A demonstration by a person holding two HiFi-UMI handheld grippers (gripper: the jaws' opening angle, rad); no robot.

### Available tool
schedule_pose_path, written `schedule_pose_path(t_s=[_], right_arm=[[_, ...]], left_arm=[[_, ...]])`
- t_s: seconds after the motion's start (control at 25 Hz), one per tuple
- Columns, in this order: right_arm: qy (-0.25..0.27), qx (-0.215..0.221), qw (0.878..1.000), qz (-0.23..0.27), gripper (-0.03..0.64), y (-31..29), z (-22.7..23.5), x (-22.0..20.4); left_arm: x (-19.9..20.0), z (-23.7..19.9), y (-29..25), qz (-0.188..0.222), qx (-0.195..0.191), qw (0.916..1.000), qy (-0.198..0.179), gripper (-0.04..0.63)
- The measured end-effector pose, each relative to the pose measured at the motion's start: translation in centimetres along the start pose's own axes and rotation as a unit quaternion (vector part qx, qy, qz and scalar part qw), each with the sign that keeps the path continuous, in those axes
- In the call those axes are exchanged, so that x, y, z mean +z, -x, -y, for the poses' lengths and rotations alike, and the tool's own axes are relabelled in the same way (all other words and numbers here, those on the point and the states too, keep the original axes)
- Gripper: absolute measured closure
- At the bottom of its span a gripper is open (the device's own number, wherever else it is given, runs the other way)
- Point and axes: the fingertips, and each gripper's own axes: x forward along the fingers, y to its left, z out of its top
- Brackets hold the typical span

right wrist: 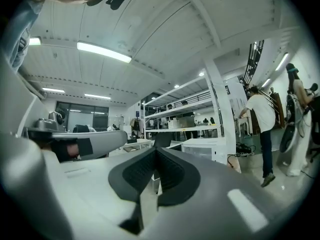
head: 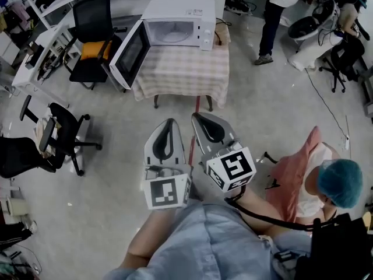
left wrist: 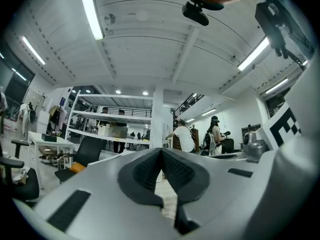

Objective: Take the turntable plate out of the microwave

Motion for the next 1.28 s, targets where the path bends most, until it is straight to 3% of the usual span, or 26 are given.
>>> schedule_pose_path(t_s=[0.24, 0.68, 1.28], right_arm=[[0.008, -0.006, 1.000, -0.001, 0.615, -4.1, -0.2, 0.1], [0.004, -0.019, 1.000, -0.013, 0.615, -9.2, 2.6, -0.8], [-0.012, -0.025, 1.000, -0.004, 0.615, -19.1, 12.5, 0.5]], left_arm=[[-0.2, -3.7, -2.4, 0.002, -0.003, 1.0000, 0.009, 0.588], [-1.9, -6.8, -7.2, -0.016, -0.007, 0.9997, 0.016, 0.588], [-2.6, -8.8, -20.9, -0.035, -0.017, 0.9992, -0.008, 0.588]])
